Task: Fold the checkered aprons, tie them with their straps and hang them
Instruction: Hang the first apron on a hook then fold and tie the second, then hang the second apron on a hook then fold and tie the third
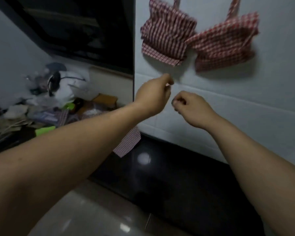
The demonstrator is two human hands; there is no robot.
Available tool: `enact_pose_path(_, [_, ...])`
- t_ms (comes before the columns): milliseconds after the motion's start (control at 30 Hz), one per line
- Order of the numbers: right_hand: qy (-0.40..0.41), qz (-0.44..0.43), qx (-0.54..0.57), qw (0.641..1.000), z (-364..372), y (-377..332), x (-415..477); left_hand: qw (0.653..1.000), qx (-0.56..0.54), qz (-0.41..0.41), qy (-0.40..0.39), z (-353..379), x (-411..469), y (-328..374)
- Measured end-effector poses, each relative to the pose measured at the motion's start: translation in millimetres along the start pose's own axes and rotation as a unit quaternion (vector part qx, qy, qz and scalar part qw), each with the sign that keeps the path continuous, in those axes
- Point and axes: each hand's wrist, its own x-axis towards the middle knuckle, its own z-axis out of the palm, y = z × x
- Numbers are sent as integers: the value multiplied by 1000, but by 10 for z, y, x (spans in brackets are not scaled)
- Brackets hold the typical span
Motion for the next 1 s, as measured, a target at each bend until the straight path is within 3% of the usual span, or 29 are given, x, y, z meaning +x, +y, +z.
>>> enact_pose_path(67, [-145,4,-45,988,548,105,-74,996,30,-80,-24,62,-332,-577])
enact_pose_path(133, [-241,12,-67,968,1035,187,-136,986,46,-156,-42,62,-649,-1065])
enact_pose_path(233, [-296,25,-65,953,1682,215,-80,963,50,-253,-75,62,-1068,-1775])
enact_pose_path(333, [-334,33,-65,940,2192,157,88,952,52,-287,-93,99,-1352,-2372])
enact_pose_path(533, [-385,70,-51,919,3101,-208,704,943,56,-278,-173,143,-1440,-3416])
enact_pose_path(800, [-396,112,-78,908,3678,-589,1289,942,30,-236,-238,442,-941,-4100])
enact_pose_path(933, [-351,114,-77,926,3823,-702,1465,904,49,-256,-338,762,-822,-4289])
enact_pose_path(1000, [-357,103,-81,925,3882,-721,1531,894,23,-283,-347,830,-793,-4289])
